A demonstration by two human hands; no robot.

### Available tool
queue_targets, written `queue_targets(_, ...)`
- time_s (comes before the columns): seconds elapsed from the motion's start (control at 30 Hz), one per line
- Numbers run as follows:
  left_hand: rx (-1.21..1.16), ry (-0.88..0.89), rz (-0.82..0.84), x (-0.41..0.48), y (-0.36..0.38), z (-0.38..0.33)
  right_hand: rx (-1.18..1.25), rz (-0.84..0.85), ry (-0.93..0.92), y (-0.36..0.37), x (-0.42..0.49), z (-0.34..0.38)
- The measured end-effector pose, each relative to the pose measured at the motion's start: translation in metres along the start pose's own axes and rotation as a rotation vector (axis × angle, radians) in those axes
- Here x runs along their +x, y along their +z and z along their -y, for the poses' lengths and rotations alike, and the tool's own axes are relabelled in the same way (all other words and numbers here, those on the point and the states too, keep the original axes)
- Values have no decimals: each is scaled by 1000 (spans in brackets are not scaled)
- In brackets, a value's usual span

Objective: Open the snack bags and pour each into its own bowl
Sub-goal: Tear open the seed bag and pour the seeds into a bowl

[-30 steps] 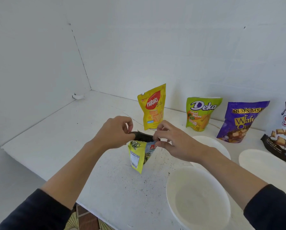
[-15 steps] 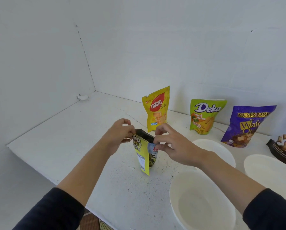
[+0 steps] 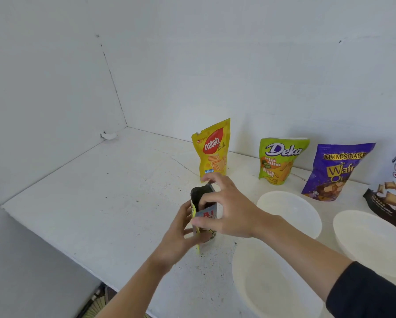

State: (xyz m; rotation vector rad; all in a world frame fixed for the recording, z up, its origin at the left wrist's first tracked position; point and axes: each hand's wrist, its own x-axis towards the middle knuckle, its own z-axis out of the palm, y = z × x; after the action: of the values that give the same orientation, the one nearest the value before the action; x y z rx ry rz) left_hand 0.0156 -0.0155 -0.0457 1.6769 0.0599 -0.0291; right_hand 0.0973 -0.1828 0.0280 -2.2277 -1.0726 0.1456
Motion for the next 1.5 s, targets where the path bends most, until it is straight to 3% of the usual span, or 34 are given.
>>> queue_targets(0.1,133,48,-111,5,11,5,-108,-10,25,13,4,9)
queue_targets(0.2,189,91,-129,7,14,6,-142,-134,-8,19,7,5)
queue_targets(0.33,59,126,-118,2,13,5,117,-317,88,4,14,-10)
queue_targets(0.63,-61,385,-297,-12,19,-7,338,-685,182,-24,20,-3)
queue_targets(0.87,-173,344,-232,-17,30,-21,413,-688,369,-48,26,3)
queue_targets(1.1,-601,191,-199,-8,31,-37,163,-572,272,-62,15,17)
queue_targets(1.17,-659,186,-157,-8,24,-44,59,-629,246,-64,6,14)
queue_targets(1.5,-604,28,-94,-7,11,-66,6,-731,213,-59,-35,1)
